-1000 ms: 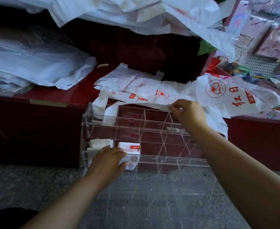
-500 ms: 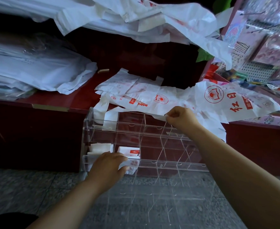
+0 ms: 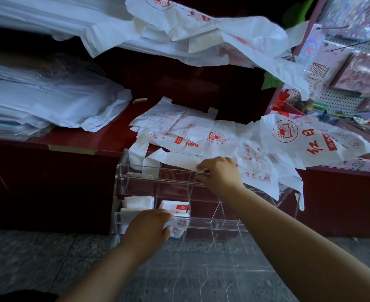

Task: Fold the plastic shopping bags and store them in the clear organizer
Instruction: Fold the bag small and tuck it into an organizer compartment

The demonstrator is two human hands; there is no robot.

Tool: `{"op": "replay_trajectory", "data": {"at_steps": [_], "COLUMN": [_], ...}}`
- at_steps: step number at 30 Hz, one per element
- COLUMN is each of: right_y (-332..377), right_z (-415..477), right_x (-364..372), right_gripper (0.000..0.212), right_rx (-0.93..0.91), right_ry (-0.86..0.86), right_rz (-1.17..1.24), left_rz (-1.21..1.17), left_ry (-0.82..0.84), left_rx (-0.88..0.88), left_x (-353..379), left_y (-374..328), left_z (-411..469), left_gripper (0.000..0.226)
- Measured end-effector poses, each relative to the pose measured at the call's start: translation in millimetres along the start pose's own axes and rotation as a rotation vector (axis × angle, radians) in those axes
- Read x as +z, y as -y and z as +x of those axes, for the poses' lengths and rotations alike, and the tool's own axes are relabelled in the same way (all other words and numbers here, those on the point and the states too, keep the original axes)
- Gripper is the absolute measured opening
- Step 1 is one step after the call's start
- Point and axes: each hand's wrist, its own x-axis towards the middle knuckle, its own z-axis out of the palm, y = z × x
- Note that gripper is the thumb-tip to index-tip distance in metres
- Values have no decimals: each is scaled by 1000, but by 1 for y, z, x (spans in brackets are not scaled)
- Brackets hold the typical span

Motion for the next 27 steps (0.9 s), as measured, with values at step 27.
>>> {"op": "replay_trajectory", "data": {"at_steps": [27], "right_y": [10], "right_z": [-108], "right_x": [53], "right_gripper": [8], "right_rx": [-476], "right_ry": [-519], "right_rz": [145], "left_rz": [-1513], "left_ry": [-64], "left_rx": [-366], "left_x": [-30], "left_y": [-30], "left_z": [-5], "left_gripper": [32]}}
